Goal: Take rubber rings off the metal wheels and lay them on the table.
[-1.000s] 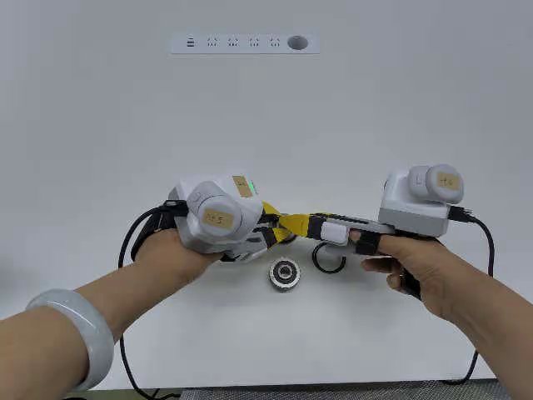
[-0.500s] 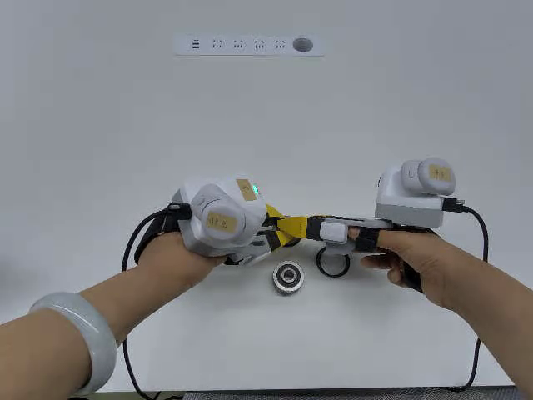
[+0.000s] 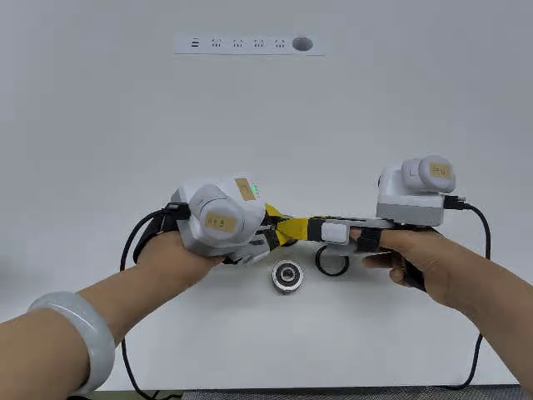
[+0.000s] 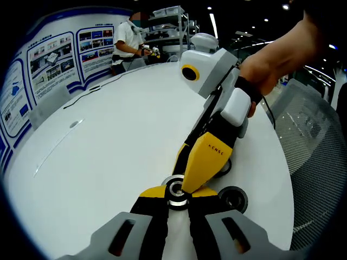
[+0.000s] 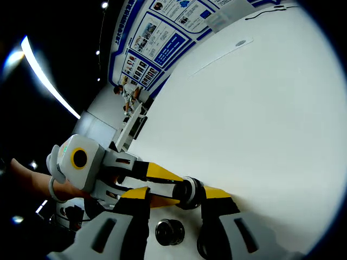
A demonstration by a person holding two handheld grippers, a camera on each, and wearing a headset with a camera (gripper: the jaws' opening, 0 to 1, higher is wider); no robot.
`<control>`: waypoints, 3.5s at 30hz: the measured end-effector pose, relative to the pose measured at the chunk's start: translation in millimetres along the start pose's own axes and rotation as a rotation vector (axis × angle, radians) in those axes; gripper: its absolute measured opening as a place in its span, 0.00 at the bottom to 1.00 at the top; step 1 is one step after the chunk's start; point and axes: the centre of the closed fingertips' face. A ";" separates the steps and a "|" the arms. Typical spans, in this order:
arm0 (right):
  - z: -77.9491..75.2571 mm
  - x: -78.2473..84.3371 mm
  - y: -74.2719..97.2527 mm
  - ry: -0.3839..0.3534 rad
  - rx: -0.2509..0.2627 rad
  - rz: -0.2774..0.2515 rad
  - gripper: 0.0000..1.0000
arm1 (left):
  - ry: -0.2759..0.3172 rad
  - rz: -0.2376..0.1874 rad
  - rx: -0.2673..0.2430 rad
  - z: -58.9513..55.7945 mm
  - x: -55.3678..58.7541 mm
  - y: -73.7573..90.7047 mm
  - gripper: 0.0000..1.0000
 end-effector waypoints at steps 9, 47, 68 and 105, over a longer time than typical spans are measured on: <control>0.6 0.9 4.4 -0.001 -0.006 0.000 0.40 | 0.001 -0.002 0.001 -0.2 -0.1 0.1 0.13; -19.2 7.5 9.9 -0.020 0.080 0.009 0.02 | 0.006 -0.007 0.003 -0.1 -0.7 0.4 0.13; 5.6 4.2 4.9 0.023 0.017 -0.002 0.01 | -0.009 0.003 0.005 -0.2 0.0 0.3 0.13; -10.7 4.7 9.2 -0.021 0.079 -0.016 0.02 | -0.061 -0.021 -0.008 -2.1 -0.2 9.9 0.23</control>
Point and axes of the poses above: the centre of the closed fingertips' face, and the gripper's own axes: y roughly backward along the fingers, z roughly to its left, x roughly out of its underside, and after that the axes turned 4 degrees about z, right-handed
